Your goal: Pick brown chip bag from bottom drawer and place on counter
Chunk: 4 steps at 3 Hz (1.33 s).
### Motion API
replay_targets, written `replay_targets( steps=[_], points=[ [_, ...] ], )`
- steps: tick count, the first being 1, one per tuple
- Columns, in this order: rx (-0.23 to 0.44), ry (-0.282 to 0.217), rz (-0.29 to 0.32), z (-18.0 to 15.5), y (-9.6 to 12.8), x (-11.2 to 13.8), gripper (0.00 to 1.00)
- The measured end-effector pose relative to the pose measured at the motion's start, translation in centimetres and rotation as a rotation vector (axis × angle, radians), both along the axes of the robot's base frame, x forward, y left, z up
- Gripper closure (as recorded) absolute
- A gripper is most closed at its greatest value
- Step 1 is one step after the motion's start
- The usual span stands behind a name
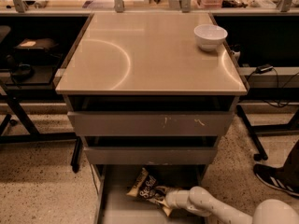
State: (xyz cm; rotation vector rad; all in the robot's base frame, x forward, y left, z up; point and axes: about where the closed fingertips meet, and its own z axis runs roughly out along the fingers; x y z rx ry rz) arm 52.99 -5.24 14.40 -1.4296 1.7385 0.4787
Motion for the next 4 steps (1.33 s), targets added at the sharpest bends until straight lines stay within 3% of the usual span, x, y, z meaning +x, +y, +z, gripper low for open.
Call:
replay_targets(
  steps=[1, 2, 4],
  points=[
    [0.000, 0.000, 0.000, 0.3, 0.0, 0.0, 1.00],
    [0.031, -0.070, 0.031, 5.6, -0.8, -0.9, 1.00],
    [0.152, -0.244, 0.036, 19.4, -8.1, -6.6, 1.00]
  ],
)
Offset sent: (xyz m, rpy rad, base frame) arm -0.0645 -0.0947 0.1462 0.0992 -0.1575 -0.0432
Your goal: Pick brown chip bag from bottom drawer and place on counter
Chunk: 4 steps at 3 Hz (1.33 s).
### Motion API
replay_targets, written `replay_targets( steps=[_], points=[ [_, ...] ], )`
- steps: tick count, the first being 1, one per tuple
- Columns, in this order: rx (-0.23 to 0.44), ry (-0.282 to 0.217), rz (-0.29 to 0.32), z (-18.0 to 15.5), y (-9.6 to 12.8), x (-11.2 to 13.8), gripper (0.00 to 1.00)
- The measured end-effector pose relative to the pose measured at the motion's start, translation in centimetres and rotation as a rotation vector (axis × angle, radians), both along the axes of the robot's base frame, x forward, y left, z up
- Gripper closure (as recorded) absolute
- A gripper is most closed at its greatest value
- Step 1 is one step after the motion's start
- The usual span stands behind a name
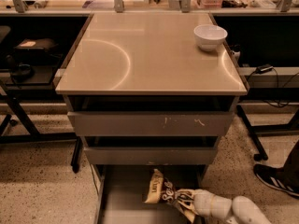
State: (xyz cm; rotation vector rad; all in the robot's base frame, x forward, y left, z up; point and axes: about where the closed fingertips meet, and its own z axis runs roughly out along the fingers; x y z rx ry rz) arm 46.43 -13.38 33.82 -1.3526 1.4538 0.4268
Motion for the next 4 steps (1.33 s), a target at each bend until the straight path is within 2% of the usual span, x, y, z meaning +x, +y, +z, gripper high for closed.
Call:
replay_targets(
  steps=[1, 2, 3, 4],
  points=[
    [0.002, -0.090, -0.059, 6.7, -4.7, -2.0, 1.00],
    [-0.060, -0.155, -0.094, 13.7, -7.2, -2.7, 1.00],
    [-0.185, -0.169, -0.099, 19.6, -7.5, -1.6, 1.00],
    [-0.227, -0.186, -0.100, 21.6, -8.2, -1.3, 1.00]
  ],
)
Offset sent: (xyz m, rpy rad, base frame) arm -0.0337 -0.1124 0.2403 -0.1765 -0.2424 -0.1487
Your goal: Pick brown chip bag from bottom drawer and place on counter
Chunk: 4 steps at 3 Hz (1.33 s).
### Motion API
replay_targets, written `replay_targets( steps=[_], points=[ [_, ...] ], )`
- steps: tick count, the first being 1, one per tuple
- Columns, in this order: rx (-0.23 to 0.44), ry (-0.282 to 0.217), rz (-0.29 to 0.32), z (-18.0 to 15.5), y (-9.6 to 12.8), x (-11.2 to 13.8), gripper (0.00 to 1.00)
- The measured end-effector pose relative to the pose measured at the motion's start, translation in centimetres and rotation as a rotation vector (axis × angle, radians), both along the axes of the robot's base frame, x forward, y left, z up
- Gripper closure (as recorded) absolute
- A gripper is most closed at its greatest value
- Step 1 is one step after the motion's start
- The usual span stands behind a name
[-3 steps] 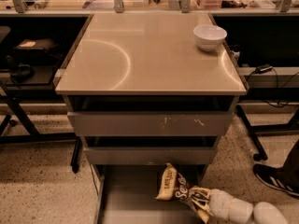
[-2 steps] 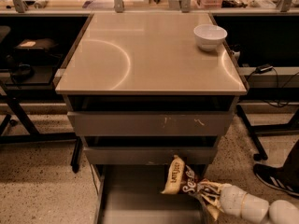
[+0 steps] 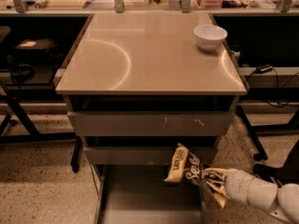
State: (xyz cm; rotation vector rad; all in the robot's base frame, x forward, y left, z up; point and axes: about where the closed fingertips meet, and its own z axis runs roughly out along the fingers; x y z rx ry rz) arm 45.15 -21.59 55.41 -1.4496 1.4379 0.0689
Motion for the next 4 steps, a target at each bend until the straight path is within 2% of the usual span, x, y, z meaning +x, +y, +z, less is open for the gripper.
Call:
replay_targets(
  steps=[1, 2, 3, 4],
  points=[
    [0.000, 0.000, 0.000, 0.0, 0.0, 0.0, 1.00],
    [-0.032, -0.023, 0.008, 1.0, 0.0, -1.0, 1.00],
    [-0.121, -0.098, 0.077, 6.3, 1.3, -1.6, 1.00],
    [-0.239, -0.189, 0.177, 14.0, 3.6, -2.3, 1.00]
  ],
)
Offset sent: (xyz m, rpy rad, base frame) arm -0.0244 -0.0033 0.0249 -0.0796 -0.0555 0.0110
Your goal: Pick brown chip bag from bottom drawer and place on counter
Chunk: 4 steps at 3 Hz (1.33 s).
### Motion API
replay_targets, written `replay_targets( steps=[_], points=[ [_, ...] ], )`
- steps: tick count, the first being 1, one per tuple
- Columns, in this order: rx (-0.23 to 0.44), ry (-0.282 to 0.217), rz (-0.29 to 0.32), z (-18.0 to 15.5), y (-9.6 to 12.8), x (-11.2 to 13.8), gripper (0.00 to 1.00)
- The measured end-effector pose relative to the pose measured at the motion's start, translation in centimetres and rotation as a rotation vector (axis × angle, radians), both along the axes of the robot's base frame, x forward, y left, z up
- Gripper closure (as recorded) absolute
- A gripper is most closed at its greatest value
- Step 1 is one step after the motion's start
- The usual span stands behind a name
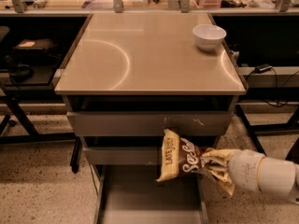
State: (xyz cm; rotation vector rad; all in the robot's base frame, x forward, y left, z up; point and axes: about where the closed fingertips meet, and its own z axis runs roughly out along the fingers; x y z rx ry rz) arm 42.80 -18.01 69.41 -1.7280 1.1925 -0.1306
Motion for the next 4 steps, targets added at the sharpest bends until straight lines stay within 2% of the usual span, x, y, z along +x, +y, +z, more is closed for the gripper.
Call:
replay_targets(
  steps=[1, 2, 3, 4],
  points=[
    [-0.101, -0.064, 0.108, 7.2, 3.1, 0.0, 1.00],
    [-0.182, -0.096, 0.169, 12.9, 5.5, 1.2, 1.00],
    [-0.176, -0.130, 0.196, 19.9, 7.7, 4.0, 1.00],
    [-0.176, -0.131, 0.196, 19.9, 7.7, 4.1, 1.00]
  ],
)
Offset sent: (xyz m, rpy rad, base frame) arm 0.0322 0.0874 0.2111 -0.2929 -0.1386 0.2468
